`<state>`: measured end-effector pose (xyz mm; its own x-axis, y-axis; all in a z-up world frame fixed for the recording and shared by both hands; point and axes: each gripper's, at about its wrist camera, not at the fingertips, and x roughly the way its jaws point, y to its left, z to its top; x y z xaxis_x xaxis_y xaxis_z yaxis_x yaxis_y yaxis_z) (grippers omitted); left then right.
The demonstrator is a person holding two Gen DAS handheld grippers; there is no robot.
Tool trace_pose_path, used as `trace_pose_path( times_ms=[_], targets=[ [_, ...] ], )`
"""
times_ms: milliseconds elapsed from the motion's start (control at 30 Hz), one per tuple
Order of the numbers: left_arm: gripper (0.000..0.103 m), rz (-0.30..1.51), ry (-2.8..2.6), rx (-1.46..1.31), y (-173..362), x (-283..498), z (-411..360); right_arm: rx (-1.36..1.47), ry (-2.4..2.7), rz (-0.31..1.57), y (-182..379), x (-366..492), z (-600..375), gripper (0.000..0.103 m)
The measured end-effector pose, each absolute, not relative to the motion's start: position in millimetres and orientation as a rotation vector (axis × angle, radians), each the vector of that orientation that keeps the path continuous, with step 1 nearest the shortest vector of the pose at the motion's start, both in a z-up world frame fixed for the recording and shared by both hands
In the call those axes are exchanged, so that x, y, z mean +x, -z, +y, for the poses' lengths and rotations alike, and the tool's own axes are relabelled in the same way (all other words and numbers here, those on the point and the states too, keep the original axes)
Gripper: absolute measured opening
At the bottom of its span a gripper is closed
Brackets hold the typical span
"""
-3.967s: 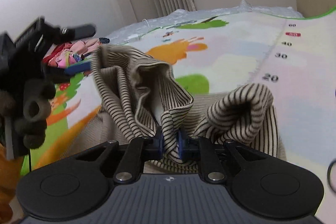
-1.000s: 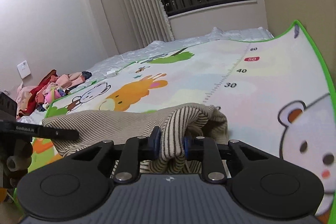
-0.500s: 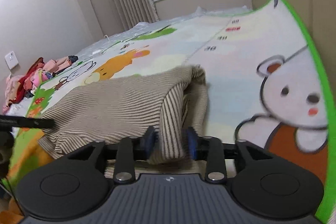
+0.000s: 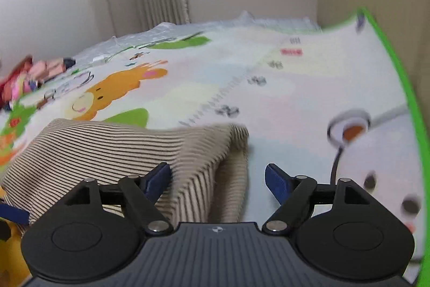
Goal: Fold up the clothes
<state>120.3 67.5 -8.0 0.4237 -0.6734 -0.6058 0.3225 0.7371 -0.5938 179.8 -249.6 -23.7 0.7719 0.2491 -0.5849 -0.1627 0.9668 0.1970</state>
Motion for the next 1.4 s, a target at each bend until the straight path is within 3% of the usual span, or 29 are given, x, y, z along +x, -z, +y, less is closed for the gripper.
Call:
trace_pose_path(
  times_ms=[67,167,567,633,700,800,867,1133,1233,1400],
  targets=[
    [0.074,0.938,0.652,-0.454,10.2,124.7,72.3,0.169,-0.276,0.661,29.5,171.4,-252.0,0.043],
    [0.071,0.924,0.645,-0.459,11.3,139.1,77.2,0.145,-0.302,0.661,27.6,153.8,-244.7,0.034],
    [0.069,0.78,0.468,-0.348,1.7,200.0,79.9,0.069,-0.497,0.659,9.0,95.1,-207.5,0.039],
    [0.07,0.778,0.461,-0.354,1.8,201.3,82.2,0.037,-0.484,0.625,-3.9,94.6,-210.0,0.044],
    [0.072,0.781,0.463,-0.363,0.9,199.4,84.5,0.036,-0.451,0.584,-17.4,96.0,-220.3,0.061],
    [0.088,0.794,0.484,-0.388,-2.2,191.4,88.6,0.07,-0.396,0.539,-31.8,102.9,-240.8,0.072],
    [0.094,0.809,0.498,-0.414,-3.3,186.7,91.6,0.125,-0.356,0.532,-31.5,114.9,-255.4,0.073],
    [0.095,0.892,0.509,-0.526,2.1,177.4,99.7,0.302,-0.285,0.674,33.8,177.6,-272.2,0.073],
    [0.095,0.901,0.516,-0.515,4.2,178.6,96.7,0.308,-0.309,0.671,41.4,167.6,-270.0,0.057],
    [0.089,0.891,0.53,-0.471,8.6,199.2,86.0,0.289,-0.34,0.672,36.2,142.9,-266.2,0.055]
  ],
)
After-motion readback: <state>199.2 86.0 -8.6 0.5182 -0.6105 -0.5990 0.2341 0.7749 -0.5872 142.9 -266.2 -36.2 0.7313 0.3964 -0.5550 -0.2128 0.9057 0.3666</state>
